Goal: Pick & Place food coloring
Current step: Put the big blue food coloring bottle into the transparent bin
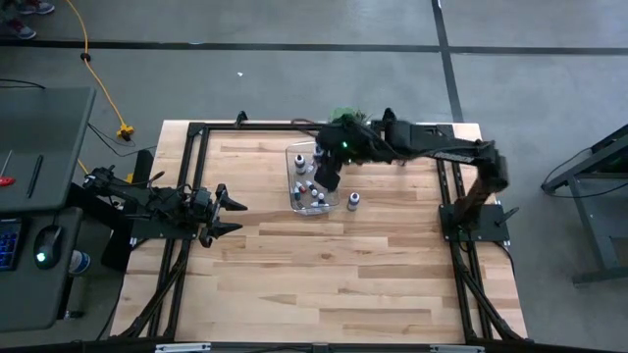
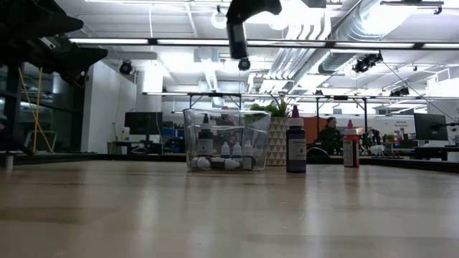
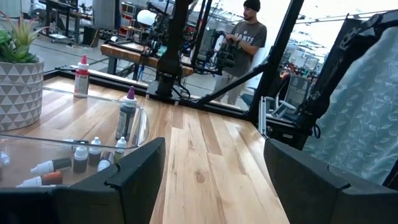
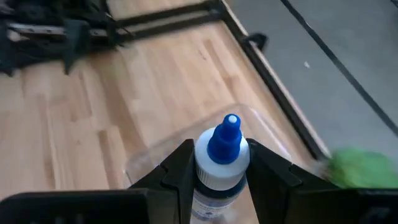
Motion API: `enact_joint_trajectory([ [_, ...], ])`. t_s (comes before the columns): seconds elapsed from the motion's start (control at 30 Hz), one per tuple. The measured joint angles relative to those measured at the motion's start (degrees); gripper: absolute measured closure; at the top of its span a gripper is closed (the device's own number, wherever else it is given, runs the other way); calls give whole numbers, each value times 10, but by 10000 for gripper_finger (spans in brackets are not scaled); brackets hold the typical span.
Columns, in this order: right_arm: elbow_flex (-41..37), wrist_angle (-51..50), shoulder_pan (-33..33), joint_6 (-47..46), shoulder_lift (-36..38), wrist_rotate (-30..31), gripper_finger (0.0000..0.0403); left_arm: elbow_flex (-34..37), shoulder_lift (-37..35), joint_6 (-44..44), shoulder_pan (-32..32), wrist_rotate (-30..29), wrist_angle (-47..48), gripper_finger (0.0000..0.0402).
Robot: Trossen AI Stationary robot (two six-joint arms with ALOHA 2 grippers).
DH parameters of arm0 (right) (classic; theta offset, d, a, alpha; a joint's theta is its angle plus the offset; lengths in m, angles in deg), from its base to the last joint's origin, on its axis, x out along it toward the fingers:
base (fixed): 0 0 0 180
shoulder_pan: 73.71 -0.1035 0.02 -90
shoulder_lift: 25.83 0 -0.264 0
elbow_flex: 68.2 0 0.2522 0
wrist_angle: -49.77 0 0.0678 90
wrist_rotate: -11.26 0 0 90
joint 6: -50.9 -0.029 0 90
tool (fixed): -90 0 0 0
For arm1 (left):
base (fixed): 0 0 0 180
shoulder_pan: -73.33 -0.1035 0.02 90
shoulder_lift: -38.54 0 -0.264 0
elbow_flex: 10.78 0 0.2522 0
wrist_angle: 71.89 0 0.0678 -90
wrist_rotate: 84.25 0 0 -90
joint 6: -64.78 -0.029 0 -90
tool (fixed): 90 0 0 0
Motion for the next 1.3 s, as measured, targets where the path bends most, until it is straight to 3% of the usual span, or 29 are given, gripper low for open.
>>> enact_joint_trajectory([
  [0.2, -255, 244, 9, -28, 87, 8, 292, 0, 0, 0, 0, 0, 0, 130],
  [0.43, -405, 408, 24, -63, 89, 60, 292, 0, 0, 0, 0, 0, 0, 130],
  [0.63, -414, 443, 30, -81, 34, 106, 292, 0, 0, 0, 0, 0, 0, 130],
  [0.93, -353, 464, 35, -112, -76, 111, 292, 0, 0, 0, 0, 0, 0, 130],
  [1.3, -346, 473, 35, -129, -121, 134, 292, 0, 0, 0, 0, 0, 0, 130],
])
